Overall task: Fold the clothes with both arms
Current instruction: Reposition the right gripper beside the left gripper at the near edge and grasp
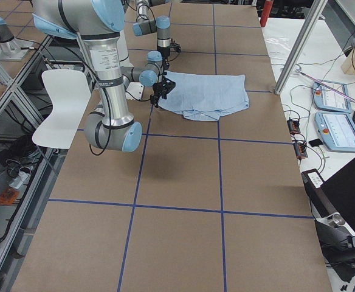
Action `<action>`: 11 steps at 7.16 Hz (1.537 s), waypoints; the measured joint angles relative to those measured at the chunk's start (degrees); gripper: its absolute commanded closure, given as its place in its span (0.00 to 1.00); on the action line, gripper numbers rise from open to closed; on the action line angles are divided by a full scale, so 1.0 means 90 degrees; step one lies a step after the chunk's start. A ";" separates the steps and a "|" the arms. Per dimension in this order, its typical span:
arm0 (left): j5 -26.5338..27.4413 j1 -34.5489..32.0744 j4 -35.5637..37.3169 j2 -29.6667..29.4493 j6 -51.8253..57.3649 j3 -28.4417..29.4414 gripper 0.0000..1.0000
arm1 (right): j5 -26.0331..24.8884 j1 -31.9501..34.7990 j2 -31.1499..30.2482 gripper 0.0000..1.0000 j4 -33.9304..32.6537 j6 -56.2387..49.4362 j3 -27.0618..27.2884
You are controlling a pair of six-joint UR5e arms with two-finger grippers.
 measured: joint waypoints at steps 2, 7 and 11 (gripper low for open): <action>0.0002 -0.0004 0.0000 0.0001 0.0000 -0.0003 1.00 | 0.0001 0.0000 0.0048 0.71 0.0000 0.0012 -0.0011; 0.0004 -0.0035 0.0000 0.0001 0.0000 0.0004 1.00 | 0.0002 0.0038 0.0143 1.00 0.0000 0.0116 0.0015; -0.0002 -0.0049 0.0006 0.0000 0.0002 -0.0030 1.00 | 0.0066 0.0170 0.0352 1.00 -0.0003 0.0381 0.0053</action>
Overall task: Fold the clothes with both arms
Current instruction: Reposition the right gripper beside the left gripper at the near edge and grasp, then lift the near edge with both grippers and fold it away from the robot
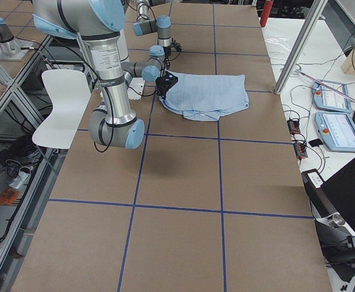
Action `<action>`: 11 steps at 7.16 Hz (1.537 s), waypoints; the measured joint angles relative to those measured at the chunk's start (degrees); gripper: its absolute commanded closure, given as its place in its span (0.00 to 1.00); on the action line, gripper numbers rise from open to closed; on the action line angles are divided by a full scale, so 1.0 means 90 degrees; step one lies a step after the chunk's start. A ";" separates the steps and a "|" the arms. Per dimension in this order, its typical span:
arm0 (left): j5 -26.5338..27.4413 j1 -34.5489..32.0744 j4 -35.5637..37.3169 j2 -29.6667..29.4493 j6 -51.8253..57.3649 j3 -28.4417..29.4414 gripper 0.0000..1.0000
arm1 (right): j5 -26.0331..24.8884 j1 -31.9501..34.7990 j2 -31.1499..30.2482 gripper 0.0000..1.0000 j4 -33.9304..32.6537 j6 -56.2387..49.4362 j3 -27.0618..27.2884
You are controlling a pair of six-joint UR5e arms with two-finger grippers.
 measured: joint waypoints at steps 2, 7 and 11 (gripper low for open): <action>-0.0071 -0.0012 0.0356 0.0046 0.0010 -0.0317 1.00 | 0.0250 0.0044 -0.0087 1.00 0.0003 -0.0032 0.0358; -0.0944 0.0072 0.2425 -0.0030 0.0009 -0.1712 1.00 | 0.2314 0.0107 -0.0429 1.00 -0.0027 -0.0070 0.1595; -0.1160 0.0110 0.3125 -0.0289 0.0303 -0.2010 1.00 | 0.2997 0.0688 -0.0454 1.00 -0.0036 -0.0506 0.1464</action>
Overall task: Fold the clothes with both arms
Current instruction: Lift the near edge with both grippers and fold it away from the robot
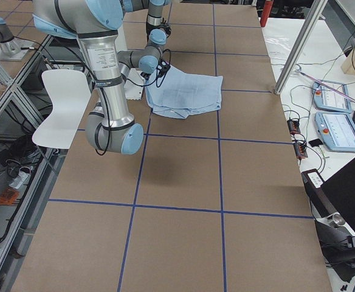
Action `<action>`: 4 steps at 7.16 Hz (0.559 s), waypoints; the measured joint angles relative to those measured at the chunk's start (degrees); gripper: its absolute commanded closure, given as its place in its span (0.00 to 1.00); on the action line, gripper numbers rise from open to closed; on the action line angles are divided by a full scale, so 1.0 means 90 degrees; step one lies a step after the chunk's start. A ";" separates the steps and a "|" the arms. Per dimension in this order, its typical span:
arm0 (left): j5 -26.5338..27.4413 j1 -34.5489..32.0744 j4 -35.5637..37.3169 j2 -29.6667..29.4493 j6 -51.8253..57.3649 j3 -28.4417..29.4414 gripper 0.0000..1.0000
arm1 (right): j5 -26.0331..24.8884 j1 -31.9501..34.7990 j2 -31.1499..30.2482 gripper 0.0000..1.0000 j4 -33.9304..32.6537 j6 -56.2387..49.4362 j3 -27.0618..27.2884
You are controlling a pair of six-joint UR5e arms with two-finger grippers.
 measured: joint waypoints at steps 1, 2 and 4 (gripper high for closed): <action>0.0084 -0.0183 -0.0103 -0.0112 0.0238 0.0198 1.00 | 0.0000 0.0342 0.0067 1.00 0.0000 -0.0303 -0.0193; 0.0123 -0.0475 -0.0259 -0.0179 0.0479 0.0334 1.00 | -0.0016 0.0711 0.0166 1.00 0.0000 -0.0638 -0.0353; 0.0119 -0.1199 -0.0578 -0.0312 0.0898 0.0637 1.00 | -0.0115 0.1348 0.0471 1.00 0.0011 -0.1247 -0.0776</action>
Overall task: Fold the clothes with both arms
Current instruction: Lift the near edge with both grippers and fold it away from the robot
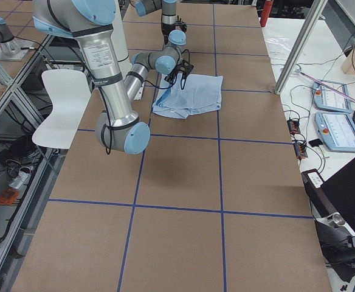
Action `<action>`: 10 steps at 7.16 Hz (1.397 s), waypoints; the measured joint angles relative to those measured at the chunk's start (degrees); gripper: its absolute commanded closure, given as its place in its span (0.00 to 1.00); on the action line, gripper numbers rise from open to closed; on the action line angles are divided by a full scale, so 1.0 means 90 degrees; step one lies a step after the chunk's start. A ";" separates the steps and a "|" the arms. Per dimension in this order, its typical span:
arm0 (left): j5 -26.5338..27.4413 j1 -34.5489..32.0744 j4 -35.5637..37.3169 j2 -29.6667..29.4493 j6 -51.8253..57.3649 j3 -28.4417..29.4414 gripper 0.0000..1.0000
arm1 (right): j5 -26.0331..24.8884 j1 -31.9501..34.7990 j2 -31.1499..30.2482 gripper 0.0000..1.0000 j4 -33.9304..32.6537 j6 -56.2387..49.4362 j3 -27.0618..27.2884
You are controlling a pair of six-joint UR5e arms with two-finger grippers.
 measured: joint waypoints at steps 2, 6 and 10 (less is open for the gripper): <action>-0.0008 -0.0554 -0.0762 -0.0206 0.0206 0.0822 1.00 | -0.0100 0.0489 0.0452 1.00 0.0022 -0.0596 -0.0640; -0.0011 -0.1126 -0.1918 -0.0552 0.0499 0.2199 1.00 | -0.0124 0.1026 0.1357 1.00 0.0358 -0.1248 -0.2126; -0.0003 -0.1490 -0.2968 -0.0944 0.0624 0.3540 1.00 | -0.0136 0.1283 0.1770 1.00 0.1291 -0.1325 -0.3361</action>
